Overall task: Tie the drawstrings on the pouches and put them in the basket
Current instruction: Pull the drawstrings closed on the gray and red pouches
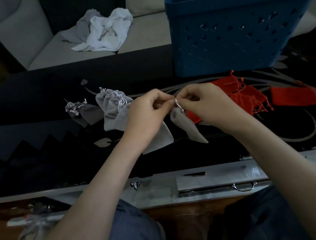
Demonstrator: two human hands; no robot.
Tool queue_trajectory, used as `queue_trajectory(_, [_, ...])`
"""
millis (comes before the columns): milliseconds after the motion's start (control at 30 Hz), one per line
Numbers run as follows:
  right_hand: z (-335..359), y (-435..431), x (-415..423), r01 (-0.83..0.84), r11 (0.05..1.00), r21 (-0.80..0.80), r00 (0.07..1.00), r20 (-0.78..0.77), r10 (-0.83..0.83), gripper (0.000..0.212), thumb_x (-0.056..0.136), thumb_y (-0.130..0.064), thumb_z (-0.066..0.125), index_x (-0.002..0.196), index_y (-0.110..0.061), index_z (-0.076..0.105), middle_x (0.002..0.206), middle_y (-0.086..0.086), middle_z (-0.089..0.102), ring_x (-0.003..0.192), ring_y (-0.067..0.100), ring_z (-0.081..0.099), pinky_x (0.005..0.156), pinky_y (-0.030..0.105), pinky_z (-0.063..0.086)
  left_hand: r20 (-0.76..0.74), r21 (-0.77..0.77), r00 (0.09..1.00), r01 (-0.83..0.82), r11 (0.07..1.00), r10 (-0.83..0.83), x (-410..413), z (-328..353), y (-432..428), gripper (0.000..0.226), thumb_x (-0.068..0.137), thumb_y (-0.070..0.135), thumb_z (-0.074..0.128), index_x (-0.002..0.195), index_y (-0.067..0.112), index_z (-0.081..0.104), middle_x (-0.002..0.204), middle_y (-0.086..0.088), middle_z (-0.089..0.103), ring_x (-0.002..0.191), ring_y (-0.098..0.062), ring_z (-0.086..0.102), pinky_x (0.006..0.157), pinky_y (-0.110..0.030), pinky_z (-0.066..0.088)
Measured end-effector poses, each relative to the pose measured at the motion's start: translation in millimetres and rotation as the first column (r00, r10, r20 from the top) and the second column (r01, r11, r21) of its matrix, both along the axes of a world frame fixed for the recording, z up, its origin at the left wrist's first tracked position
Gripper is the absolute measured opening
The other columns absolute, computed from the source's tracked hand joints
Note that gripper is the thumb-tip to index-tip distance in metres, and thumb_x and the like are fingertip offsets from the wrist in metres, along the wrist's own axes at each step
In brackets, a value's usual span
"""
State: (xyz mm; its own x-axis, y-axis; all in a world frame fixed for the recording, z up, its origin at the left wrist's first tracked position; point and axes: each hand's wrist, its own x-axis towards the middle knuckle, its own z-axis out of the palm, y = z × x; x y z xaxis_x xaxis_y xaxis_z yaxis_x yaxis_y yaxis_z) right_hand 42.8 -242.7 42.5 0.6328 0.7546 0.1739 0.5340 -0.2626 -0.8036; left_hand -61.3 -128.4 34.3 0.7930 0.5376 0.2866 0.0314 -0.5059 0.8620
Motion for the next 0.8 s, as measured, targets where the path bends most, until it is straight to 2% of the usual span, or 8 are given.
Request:
queue_trajectory(100, [-1.3, 3.1, 0.3, -0.008, 1.000, 0.017, 0.996, -0.088, 0.009, 0.012, 0.090, -0.016, 0.060, 0.084, -0.016, 0.071, 0.080, -0.006, 0.070, 0.075, 0.000, 0.062, 0.069, 0.013, 0.046, 0.004, 0.057, 0.998, -0.068, 0.996, 0.068, 0.6, -0.9, -1.2, 0.012, 0.087, 0.010, 0.066, 0.083, 0.021, 0.066, 0.078, 0.002, 0.069, 0.073, -0.006, 0.064, 0.071, -0.019, 0.053])
queue_trajectory(200, [0.2, 1.6, -1.6, -0.030, 0.998, 0.054, 0.980, -0.193, 0.040, 0.015, 0.093, -0.014, 0.056, 0.091, -0.016, 0.070, 0.076, -0.010, 0.067, 0.065, -0.009, 0.059, 0.057, 0.004, 0.041, -0.007, 0.115, 0.995, -0.099, 0.988, 0.101, 1.7, -1.1, -2.6, 0.012, 0.086, 0.011, 0.066, 0.083, 0.022, 0.063, 0.076, 0.001, 0.067, 0.070, -0.004, 0.061, 0.068, -0.018, 0.051])
queue_trajectory(267, [1.8, 0.5, -2.9, -0.060, 0.996, 0.064, 0.964, -0.256, 0.074, 0.018, 0.095, -0.010, 0.053, 0.100, -0.015, 0.070, 0.071, -0.011, 0.064, 0.055, -0.012, 0.055, 0.050, 0.002, 0.037, -0.006, 0.154, 0.995, -0.093, 0.984, 0.095, 0.7, 0.3, -2.6, 0.010, 0.087, 0.011, 0.065, 0.084, 0.020, 0.061, 0.073, 0.003, 0.064, 0.068, -0.001, 0.057, 0.063, -0.011, 0.046])
queue_trajectory(333, [3.1, -0.8, -3.6, -0.091, 0.993, 0.075, 0.952, -0.287, 0.109, 0.021, 0.095, -0.007, 0.052, 0.103, -0.016, 0.069, 0.069, -0.014, 0.064, 0.057, -0.013, 0.055, 0.053, 0.002, 0.038, -0.007, 0.220, 0.997, -0.067, 0.973, 0.070, -0.5, 2.3, -3.9, 0.011, 0.088, 0.010, 0.063, 0.086, 0.019, 0.059, 0.071, 0.006, 0.059, 0.070, -0.002, 0.053, 0.062, -0.008, 0.041])
queue_trajectory(433, [5.3, -1.5, -6.4, -0.142, 0.981, 0.128, 0.928, -0.327, 0.177, 0.018, 0.094, -0.006, 0.054, 0.097, -0.014, 0.070, 0.063, -0.017, 0.067, 0.058, -0.012, 0.057, 0.056, 0.003, 0.040, 0.028, 0.303, 0.999, -0.047, 0.952, 0.040, -3.1, 3.6, -5.0, 0.014, 0.088, 0.007, 0.061, 0.086, 0.020, 0.055, 0.073, 0.002, 0.058, 0.074, -0.009, 0.053, 0.064, -0.008, 0.040])
queue_trajectory(500, [6.9, -1.8, -7.1, -0.148, 0.975, 0.168, 0.935, -0.297, 0.193, 0.017, 0.091, -0.004, 0.056, 0.093, -0.014, 0.070, 0.068, -0.013, 0.068, 0.064, -0.008, 0.059, 0.059, 0.006, 0.043, 0.062, 0.342, 0.998, -0.051, 0.938, 0.032, -4.1, 2.9, -5.3, 0.017, 0.087, 0.006, 0.060, 0.087, 0.021, 0.053, 0.073, 0.002, 0.058, 0.072, -0.009, 0.053, 0.065, -0.007, 0.039])
queue_trajectory(600, [5.4, -1.9, -4.8, -0.131, 0.974, 0.187, 0.970, -0.180, 0.165, 0.014, 0.088, -0.003, 0.061, 0.092, -0.011, 0.071, 0.081, -0.008, 0.069, 0.078, 0.003, 0.061, 0.072, 0.012, 0.047, 0.091, 0.365, 0.996, -0.057, 0.929, 0.025, -3.1, 0.8, -6.6, 0.017, 0.088, 0.006, 0.059, 0.087, 0.021, 0.051, 0.074, 0.009, 0.053, 0.068, -0.002, 0.049, 0.067, -0.007, 0.037])
queue_trajectory(800, [5.0, -5.9, -1.7, -0.158, 0.967, 0.202, 0.980, -0.084, 0.178, 0.011, 0.088, -0.003, 0.061, 0.092, -0.008, 0.070, 0.081, -0.009, 0.068, 0.075, -0.006, 0.062, 0.073, 0.010, 0.046, 0.107, 0.353, 0.994, -0.053, 0.934, 0.016, -1.4, -0.8, -10.4, 0.017, 0.089, 0.006, 0.058, 0.089, 0.021, 0.051, 0.072, 0.012, 0.050, 0.067, 0.000, 0.049, 0.064, -0.006, 0.037])
